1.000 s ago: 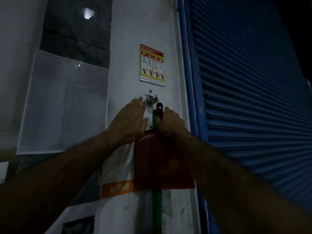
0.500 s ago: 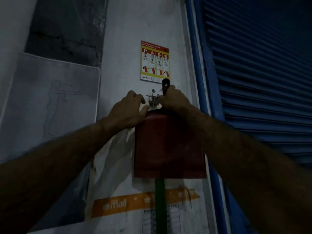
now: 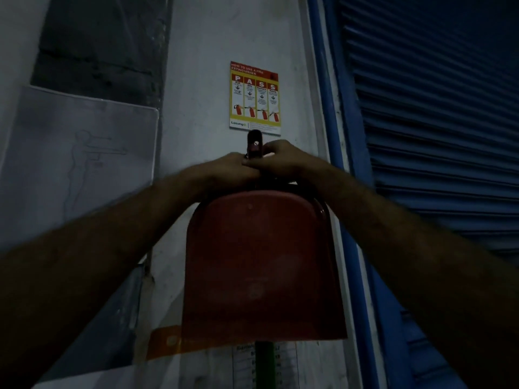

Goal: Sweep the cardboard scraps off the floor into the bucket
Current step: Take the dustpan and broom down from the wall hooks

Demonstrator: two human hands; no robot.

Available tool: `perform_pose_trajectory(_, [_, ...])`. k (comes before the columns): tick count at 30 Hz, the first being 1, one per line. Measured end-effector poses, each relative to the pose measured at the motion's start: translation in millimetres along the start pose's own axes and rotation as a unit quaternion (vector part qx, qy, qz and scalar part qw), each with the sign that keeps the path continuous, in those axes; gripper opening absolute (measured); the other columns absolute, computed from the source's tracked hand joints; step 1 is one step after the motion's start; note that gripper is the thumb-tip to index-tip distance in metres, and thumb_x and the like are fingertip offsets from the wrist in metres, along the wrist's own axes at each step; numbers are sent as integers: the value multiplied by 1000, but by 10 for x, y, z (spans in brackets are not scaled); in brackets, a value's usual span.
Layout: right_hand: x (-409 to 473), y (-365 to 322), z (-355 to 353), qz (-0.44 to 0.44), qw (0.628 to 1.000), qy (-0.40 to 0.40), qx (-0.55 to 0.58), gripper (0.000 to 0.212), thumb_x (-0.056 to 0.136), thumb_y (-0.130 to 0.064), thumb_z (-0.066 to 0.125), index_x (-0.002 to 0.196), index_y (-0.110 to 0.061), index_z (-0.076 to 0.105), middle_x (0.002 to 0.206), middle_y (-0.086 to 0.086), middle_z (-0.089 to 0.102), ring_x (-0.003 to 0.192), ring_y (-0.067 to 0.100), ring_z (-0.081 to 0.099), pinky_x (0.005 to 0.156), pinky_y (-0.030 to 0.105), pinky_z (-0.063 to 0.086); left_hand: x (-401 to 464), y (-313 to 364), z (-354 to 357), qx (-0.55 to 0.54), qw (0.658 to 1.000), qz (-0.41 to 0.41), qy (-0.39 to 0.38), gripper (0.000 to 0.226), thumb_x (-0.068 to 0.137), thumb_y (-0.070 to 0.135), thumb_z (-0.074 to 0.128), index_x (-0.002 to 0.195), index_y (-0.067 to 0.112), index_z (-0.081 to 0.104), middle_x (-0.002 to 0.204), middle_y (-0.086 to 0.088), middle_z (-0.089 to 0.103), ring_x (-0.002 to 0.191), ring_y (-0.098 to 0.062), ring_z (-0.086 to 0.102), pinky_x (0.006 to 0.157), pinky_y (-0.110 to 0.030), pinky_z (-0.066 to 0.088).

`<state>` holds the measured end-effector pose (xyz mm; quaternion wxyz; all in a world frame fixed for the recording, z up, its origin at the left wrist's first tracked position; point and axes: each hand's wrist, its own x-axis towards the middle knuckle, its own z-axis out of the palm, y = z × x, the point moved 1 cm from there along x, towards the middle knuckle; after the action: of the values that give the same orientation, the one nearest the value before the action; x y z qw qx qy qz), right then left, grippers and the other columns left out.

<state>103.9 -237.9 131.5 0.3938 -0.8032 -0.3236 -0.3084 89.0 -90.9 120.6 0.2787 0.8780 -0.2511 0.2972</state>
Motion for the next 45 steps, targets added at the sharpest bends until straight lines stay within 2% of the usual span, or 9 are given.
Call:
perform_pose_trajectory(6, [-226,471,156,75,975,73,196,55,93,-54,59,113,-3,67,100,13,69,82,23,70,71,35,61,-241,-175,229,-45,996,-72,3,10,100,21,60,101,15,68,97,-8,69,83,-18,66,72,-28,54])
perform_pose_trajectory(12, [-166,786,613,167,985,-27,-8,64,89,-55,64,121,1,60,115,16,65,98,27,65,79,38,57,-462,-285,304,-31,993,-80,83,23,102,37,56,88,20,55,85,-4,58,74,-16,56,67,-29,46])
perform_pose_trajectory(14, [-105,806,711,154,987,-6,-42,65,88,-54,64,127,-4,54,122,15,62,103,28,64,85,40,57,-493,-309,318,15,992,-68,105,27,101,40,58,112,17,49,91,-2,58,77,-14,57,64,-29,45])
perform_pose_trajectory(17, [-68,741,794,108,988,46,-102,64,91,-39,66,136,-5,37,127,18,57,110,32,60,92,44,53,-513,-339,351,101,989,1,108,77,103,32,55,156,11,3,105,-3,63,76,-13,60,68,-28,45])
perform_pose_trajectory(21, [-105,663,843,41,973,91,-206,90,98,-32,56,156,-3,-6,136,21,52,117,32,57,90,40,47,-547,-353,430,172,973,80,130,97,104,29,50,153,22,-33,125,-22,61,74,-13,58,75,-28,45])
perform_pose_trajectory(29, [86,472,389,24,959,207,-194,82,98,-30,57,157,-9,4,126,16,58,104,27,62,84,42,55,-538,-411,518,229,966,38,117,91,102,36,50,159,15,-19,149,-34,40,99,-33,62,84,-37,51])
perform_pose_trajectory(34, [-172,331,252,-56,940,293,-163,45,99,-41,54,128,-8,46,111,10,63,91,24,63,71,37,54,-637,-453,613,141,982,24,121,68,96,19,59,149,8,17,90,-13,62,69,-17,56,55,-31,40])
perform_pose_trajectory(38, [-781,611,593,-84,940,303,-136,41,101,-38,50,131,-10,44,106,6,62,83,19,61,67,36,52,-963,-536,960,3,995,-6,95,41,91,5,54,121,22,32,90,-19,64,77,-34,67,69,-56,55])
perform_pose_trajectory(45, [-2022,1205,1278,8,957,291,16,33,102,-36,48,128,-16,44,88,0,64,67,13,60,56,37,52,-1913,-647,2266,-245,968,-41,14,28,94,10,69,114,22,54,92,4,67,75,-5,63,65,-21,48])
